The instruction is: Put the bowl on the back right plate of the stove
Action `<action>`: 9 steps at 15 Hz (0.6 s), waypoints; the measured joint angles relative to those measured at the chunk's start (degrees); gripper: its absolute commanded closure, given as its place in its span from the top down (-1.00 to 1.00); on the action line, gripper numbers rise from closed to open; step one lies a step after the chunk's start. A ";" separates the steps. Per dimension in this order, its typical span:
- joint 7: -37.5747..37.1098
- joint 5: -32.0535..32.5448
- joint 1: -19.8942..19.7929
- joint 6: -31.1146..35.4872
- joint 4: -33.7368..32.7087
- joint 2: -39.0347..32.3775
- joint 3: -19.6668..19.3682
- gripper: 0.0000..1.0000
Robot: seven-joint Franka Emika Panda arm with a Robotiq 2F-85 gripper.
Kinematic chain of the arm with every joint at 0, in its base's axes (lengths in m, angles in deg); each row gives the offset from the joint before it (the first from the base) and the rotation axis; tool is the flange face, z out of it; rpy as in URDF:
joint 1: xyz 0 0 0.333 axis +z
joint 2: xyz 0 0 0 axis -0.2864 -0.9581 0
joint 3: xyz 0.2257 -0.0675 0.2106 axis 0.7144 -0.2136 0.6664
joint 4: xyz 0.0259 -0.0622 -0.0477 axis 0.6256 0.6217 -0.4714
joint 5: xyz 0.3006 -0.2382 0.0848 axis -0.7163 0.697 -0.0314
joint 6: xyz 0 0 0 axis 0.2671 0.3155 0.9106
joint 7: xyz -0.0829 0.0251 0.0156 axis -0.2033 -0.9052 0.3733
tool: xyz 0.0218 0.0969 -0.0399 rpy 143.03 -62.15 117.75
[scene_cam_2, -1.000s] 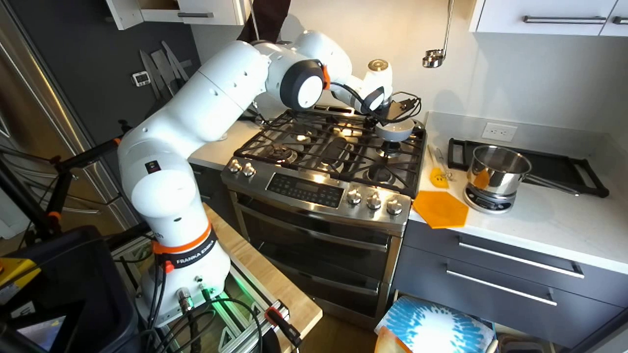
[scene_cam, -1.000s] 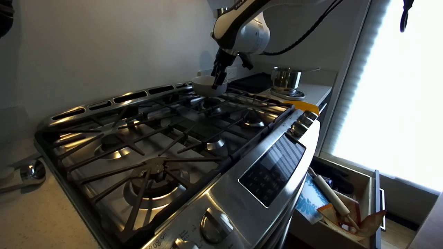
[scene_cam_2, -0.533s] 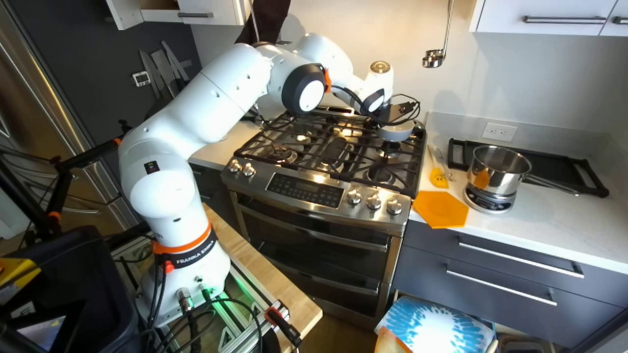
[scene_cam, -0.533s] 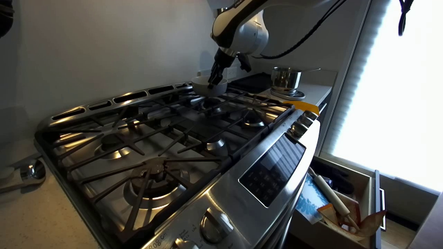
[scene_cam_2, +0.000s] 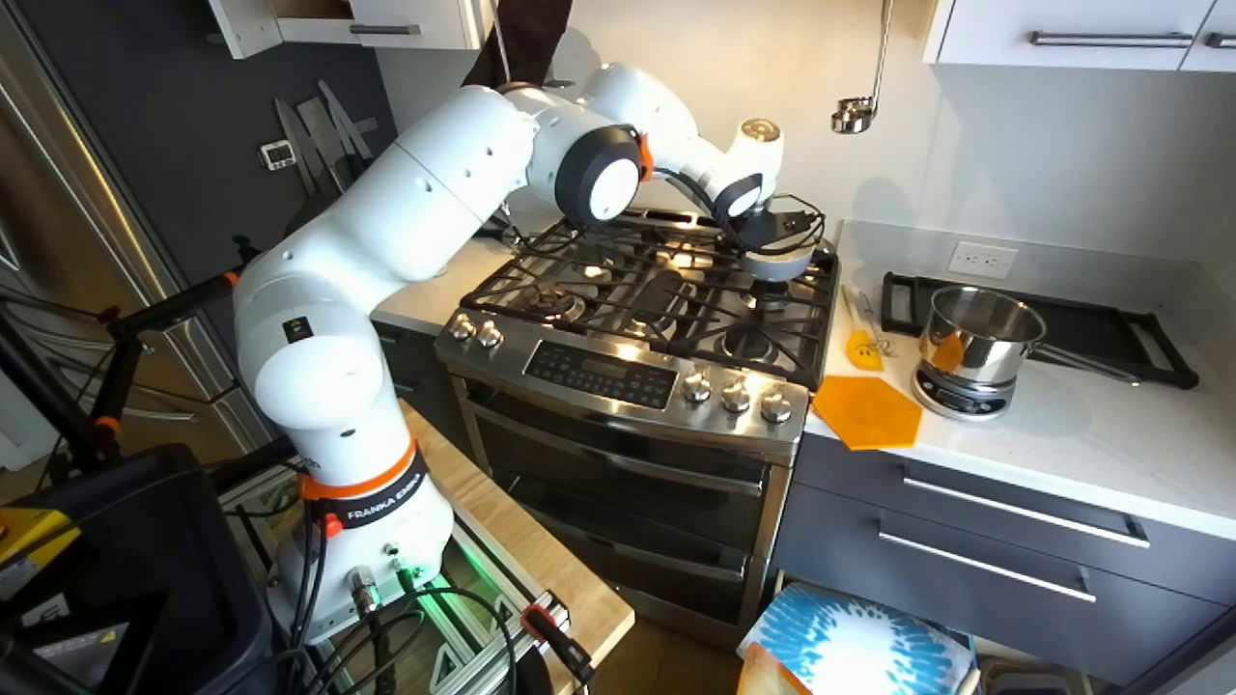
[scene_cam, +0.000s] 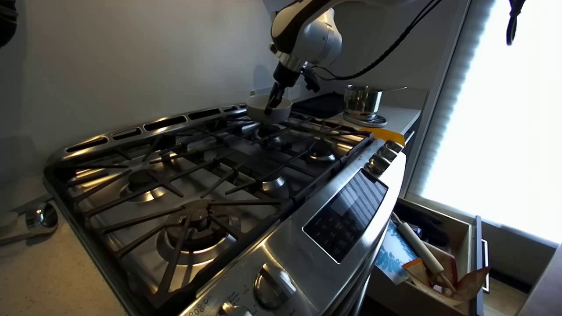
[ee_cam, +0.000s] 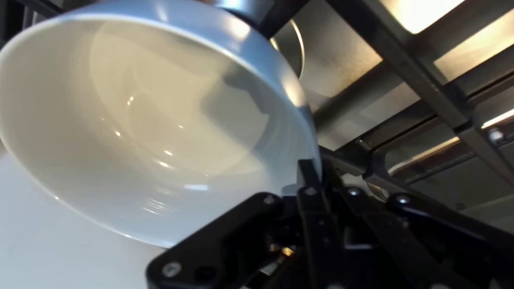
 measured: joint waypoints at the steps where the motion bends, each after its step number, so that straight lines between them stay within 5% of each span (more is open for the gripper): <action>1: -0.38 -0.24 -0.01 -0.80 -0.29 0.00 -0.03 -0.97; 2: -0.68 -0.45 -0.01 -1.37 -0.51 0.00 -0.04 -0.79; 3: -0.89 -0.61 -0.01 -1.77 -0.70 -0.01 -0.05 -0.36; 9: -2.11 -0.81 -0.01 -1.95 -1.37 -0.04 -0.13 0.50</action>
